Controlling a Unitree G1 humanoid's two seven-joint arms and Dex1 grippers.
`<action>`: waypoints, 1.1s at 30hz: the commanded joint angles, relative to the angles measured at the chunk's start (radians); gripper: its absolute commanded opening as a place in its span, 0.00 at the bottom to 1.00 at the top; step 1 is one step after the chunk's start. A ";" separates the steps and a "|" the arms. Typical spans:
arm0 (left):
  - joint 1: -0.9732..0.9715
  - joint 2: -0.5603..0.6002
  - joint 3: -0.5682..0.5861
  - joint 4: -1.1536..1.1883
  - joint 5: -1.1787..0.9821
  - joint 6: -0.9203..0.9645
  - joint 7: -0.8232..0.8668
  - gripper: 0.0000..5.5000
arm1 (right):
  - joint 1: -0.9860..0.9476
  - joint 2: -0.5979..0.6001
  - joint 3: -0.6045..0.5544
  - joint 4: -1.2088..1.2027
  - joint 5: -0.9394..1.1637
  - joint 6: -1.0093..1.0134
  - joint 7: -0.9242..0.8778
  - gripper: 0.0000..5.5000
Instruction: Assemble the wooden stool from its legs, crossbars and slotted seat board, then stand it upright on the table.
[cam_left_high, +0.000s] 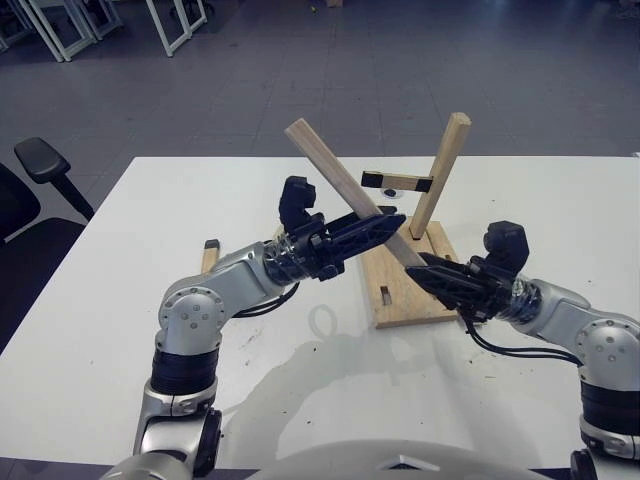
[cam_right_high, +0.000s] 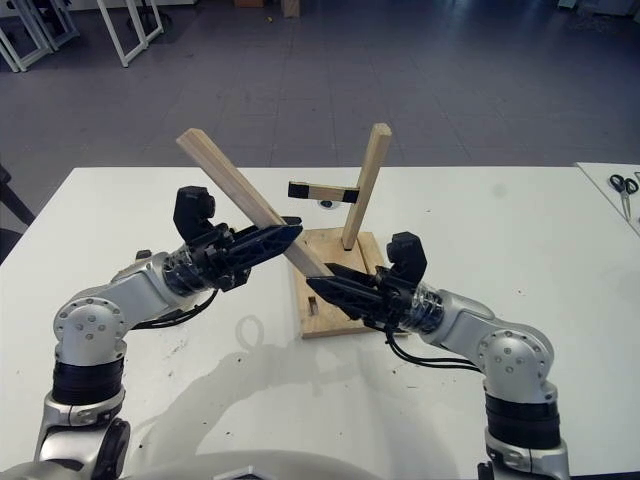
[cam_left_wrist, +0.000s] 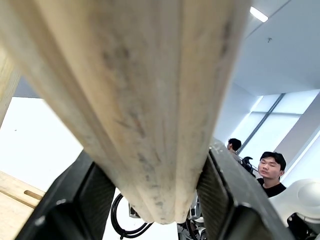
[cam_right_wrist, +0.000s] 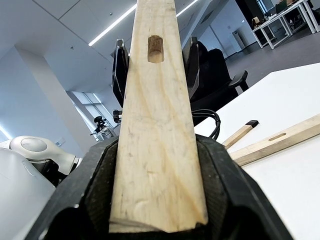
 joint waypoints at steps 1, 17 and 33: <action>-0.007 0.031 -0.006 0.030 0.079 0.001 -0.020 0.38 | -0.003 -0.017 -0.006 0.002 -0.021 -0.015 -0.009 0.37; -0.001 0.005 0.109 0.190 0.456 -0.315 0.049 0.37 | -0.062 -0.189 0.224 0.198 -0.803 -0.392 -0.107 0.57; 0.027 0.003 0.021 0.210 0.666 -0.390 -0.062 0.37 | -0.084 -0.373 0.596 0.234 -1.333 -0.620 0.091 0.57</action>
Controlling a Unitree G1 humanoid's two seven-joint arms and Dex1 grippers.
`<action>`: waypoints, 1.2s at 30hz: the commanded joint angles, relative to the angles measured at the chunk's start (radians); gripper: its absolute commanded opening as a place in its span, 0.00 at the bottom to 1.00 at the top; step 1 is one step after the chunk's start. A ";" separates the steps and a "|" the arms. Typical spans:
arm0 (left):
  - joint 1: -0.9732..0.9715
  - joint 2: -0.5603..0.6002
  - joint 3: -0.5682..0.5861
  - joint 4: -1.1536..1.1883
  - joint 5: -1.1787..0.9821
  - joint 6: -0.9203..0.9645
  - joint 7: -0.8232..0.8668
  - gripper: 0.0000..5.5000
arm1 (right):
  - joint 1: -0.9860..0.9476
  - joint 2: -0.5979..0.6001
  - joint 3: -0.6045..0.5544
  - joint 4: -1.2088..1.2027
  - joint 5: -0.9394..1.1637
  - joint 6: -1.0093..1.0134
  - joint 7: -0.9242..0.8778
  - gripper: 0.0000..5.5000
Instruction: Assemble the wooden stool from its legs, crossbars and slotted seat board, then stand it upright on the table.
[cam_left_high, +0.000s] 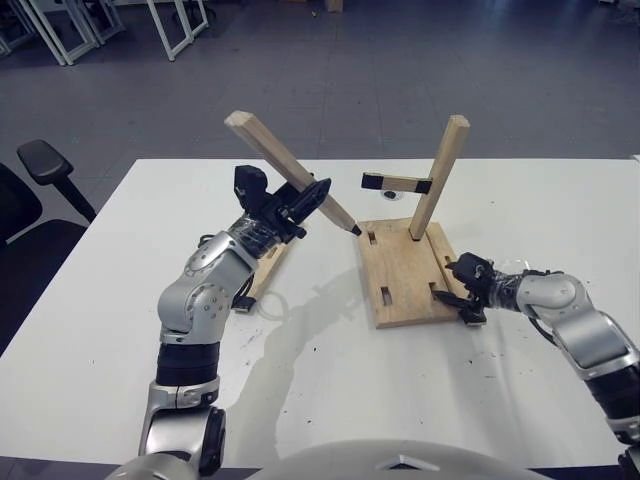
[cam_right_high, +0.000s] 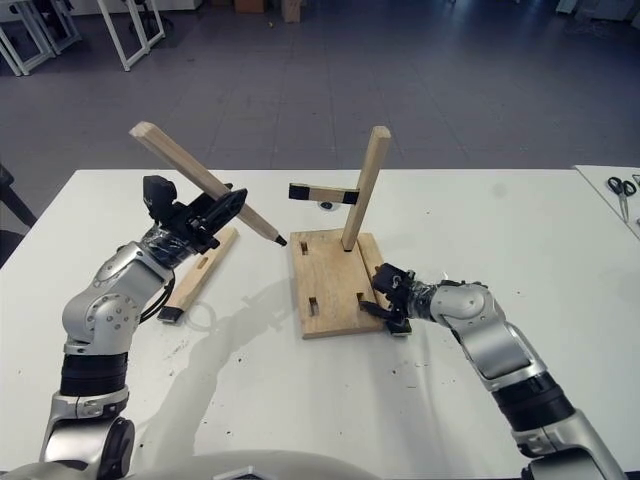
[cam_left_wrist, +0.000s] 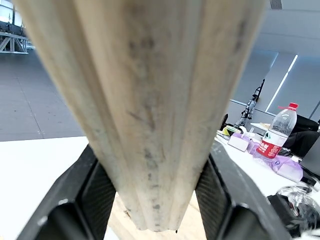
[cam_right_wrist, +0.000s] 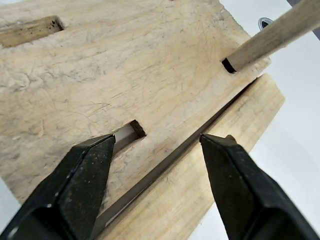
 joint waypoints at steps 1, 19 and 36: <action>0.035 0.051 -0.066 -0.014 0.070 -0.022 -0.089 0.37 | 0.017 -0.113 0.132 -0.037 -0.089 -0.083 0.204 0.57; 0.108 -0.010 -0.161 0.096 0.141 -0.097 -0.283 0.37 | 0.068 -0.293 0.138 0.095 -0.319 -0.617 0.313 0.57; 0.152 0.067 -0.310 0.204 0.396 -0.152 -0.218 0.37 | 0.040 -0.229 -0.070 -0.222 -0.124 -0.355 0.325 0.57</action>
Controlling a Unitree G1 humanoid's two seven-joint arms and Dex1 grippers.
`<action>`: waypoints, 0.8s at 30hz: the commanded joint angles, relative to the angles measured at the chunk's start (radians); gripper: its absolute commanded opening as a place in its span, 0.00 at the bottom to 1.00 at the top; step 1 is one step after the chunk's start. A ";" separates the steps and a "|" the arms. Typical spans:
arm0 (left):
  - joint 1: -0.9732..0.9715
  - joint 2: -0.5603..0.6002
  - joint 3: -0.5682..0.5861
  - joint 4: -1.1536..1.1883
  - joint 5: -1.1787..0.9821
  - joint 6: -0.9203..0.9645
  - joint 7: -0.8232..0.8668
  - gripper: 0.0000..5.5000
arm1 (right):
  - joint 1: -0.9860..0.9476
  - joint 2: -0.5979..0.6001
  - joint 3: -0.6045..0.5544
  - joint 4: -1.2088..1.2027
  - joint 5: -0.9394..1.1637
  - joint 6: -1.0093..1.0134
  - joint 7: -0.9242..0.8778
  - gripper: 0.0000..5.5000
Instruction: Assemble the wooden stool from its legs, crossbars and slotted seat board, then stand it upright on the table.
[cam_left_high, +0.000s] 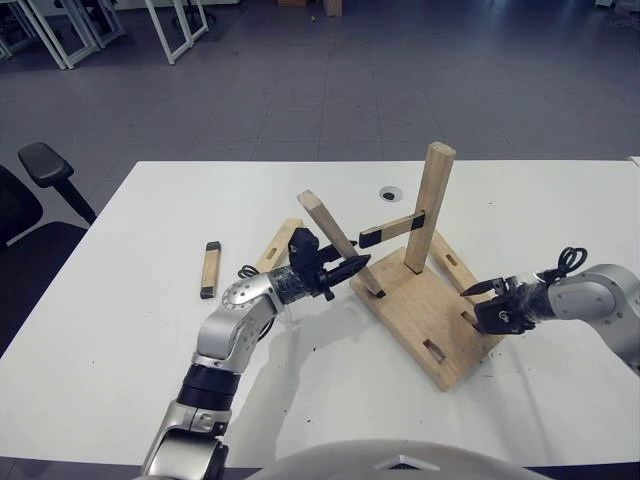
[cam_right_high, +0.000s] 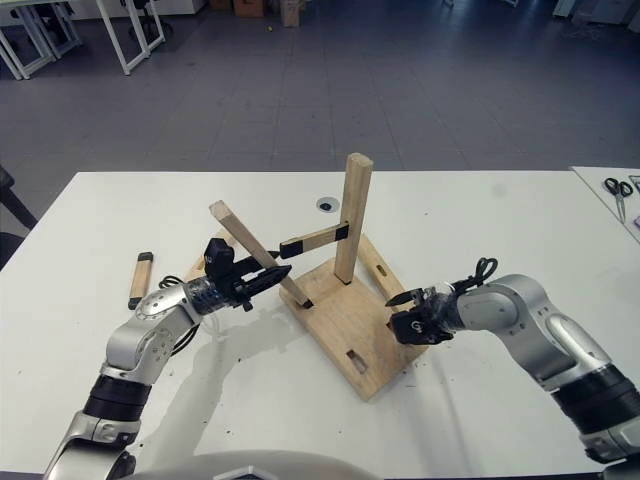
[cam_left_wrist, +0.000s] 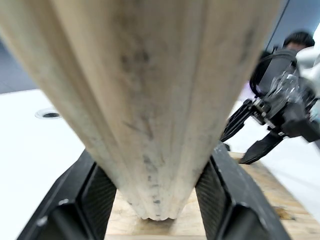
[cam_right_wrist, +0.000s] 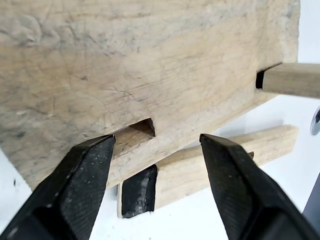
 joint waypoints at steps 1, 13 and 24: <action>0.036 0.068 -0.064 0.092 0.141 0.048 0.040 0.37 | -0.011 0.020 -0.100 -0.170 0.129 0.152 0.030 0.57; -0.013 0.079 -0.068 0.134 0.062 0.161 -0.008 0.37 | -0.276 0.334 -0.186 -0.119 0.243 0.270 -0.189 0.57; -0.128 0.079 -0.117 0.193 0.079 0.265 0.031 0.37 | -0.546 0.613 -0.057 0.293 0.094 0.160 -0.391 0.41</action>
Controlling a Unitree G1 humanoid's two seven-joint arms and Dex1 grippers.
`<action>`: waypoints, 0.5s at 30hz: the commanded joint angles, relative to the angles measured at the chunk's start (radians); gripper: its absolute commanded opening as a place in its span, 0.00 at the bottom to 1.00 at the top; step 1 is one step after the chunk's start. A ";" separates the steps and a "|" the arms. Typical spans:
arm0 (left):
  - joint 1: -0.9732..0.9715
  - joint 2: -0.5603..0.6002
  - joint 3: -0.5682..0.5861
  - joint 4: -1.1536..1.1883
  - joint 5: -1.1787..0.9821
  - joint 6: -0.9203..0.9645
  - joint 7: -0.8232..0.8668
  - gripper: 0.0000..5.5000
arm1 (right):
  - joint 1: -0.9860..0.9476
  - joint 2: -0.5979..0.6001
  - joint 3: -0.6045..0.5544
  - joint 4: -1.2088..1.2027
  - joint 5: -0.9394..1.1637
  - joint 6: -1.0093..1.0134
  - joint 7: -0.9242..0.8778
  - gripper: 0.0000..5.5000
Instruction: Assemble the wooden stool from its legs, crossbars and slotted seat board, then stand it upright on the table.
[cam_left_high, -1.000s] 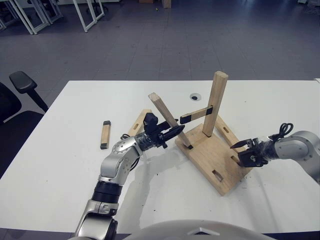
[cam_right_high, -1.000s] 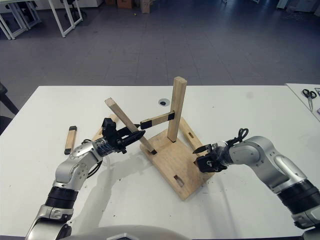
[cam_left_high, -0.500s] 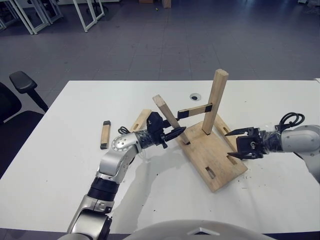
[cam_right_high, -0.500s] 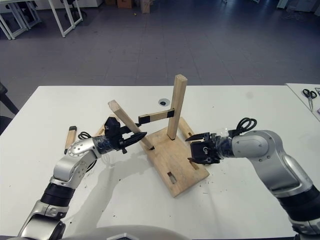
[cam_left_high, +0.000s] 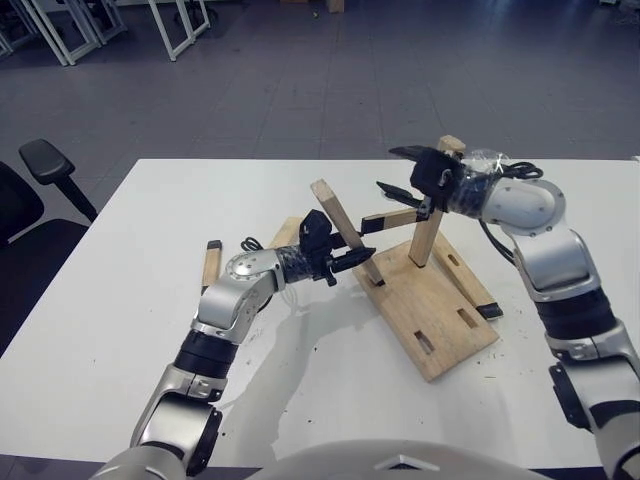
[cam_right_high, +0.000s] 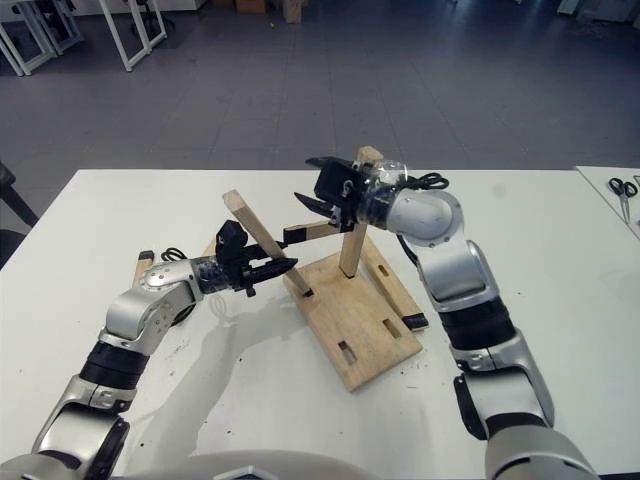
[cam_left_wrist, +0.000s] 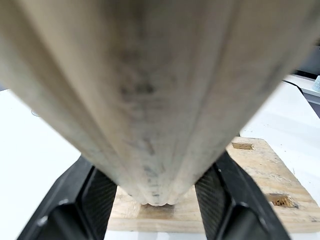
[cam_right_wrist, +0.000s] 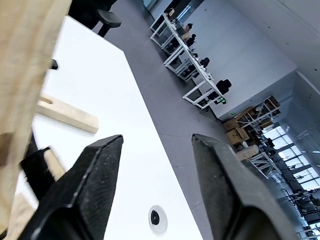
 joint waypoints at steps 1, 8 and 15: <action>0.035 0.023 -0.064 0.108 0.087 0.160 0.042 0.37 | -0.059 0.046 0.050 0.135 -0.072 -0.060 -0.043 0.41; -0.039 0.036 -0.143 0.179 0.123 0.229 0.016 0.37 | -0.016 0.044 0.090 0.184 -0.121 -0.085 -0.029 0.41; -0.049 0.031 -0.120 0.202 0.084 0.240 0.014 0.37 | 0.067 0.029 0.129 0.115 -0.131 -0.049 0.040 0.41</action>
